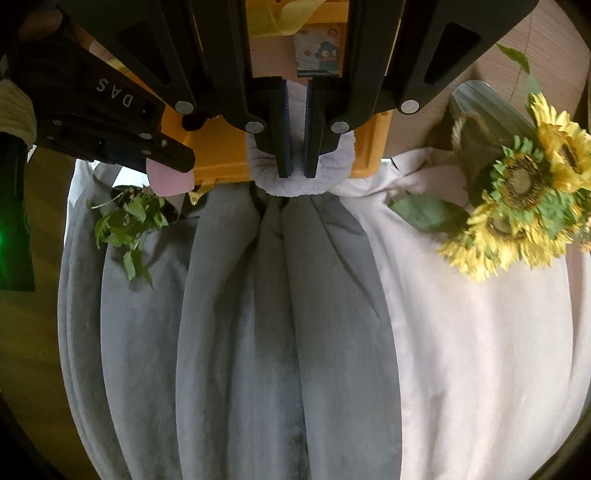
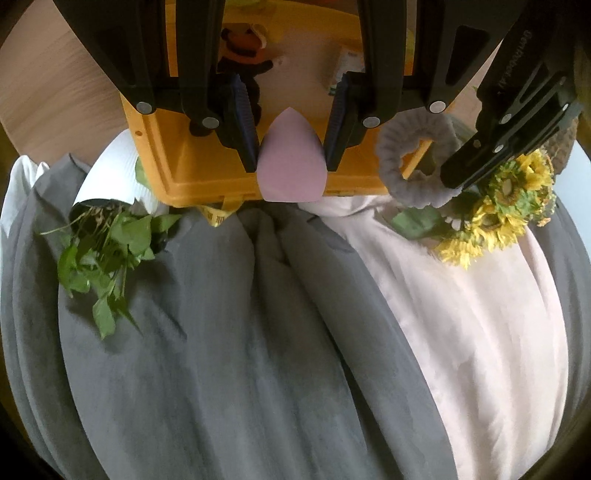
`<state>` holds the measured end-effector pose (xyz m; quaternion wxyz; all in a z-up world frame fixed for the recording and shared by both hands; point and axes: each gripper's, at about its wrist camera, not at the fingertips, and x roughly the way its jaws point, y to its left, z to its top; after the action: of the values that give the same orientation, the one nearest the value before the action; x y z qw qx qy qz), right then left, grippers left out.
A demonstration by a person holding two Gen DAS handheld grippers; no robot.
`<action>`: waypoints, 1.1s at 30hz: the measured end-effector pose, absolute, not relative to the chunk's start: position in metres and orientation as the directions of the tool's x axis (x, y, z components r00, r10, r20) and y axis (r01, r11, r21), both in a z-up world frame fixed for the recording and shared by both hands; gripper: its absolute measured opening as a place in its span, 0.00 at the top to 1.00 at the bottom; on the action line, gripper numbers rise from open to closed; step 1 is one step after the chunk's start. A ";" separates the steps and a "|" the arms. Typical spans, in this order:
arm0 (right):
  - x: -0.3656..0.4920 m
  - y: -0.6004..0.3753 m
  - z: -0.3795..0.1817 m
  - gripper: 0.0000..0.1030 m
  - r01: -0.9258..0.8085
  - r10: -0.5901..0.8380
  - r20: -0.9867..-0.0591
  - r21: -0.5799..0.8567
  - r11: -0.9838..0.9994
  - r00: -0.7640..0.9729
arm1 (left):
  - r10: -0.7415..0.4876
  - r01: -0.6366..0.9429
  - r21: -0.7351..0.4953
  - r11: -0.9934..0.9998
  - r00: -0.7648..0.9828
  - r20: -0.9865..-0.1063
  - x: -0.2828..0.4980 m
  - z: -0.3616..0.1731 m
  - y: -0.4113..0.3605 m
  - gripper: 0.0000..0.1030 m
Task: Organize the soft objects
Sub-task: 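Open the left tool to drop the scrunchie while the right tool drops the sponge into the crate, then withdraw both open tools from the crate toward the remaining items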
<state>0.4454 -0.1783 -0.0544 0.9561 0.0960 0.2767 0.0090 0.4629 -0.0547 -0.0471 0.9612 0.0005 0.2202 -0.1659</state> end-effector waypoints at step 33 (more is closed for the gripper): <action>0.423 -0.187 -0.046 0.44 0.110 -0.004 -0.517 0.175 0.978 0.856 | -0.240 0.241 -0.053 0.969 0.868 -0.435 0.431 -0.033 -0.038 0.53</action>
<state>0.4226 -0.1873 -0.0462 0.9582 0.0994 0.2665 -0.0295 0.4311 -0.0382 -0.0330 0.9664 0.0015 0.2249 -0.1243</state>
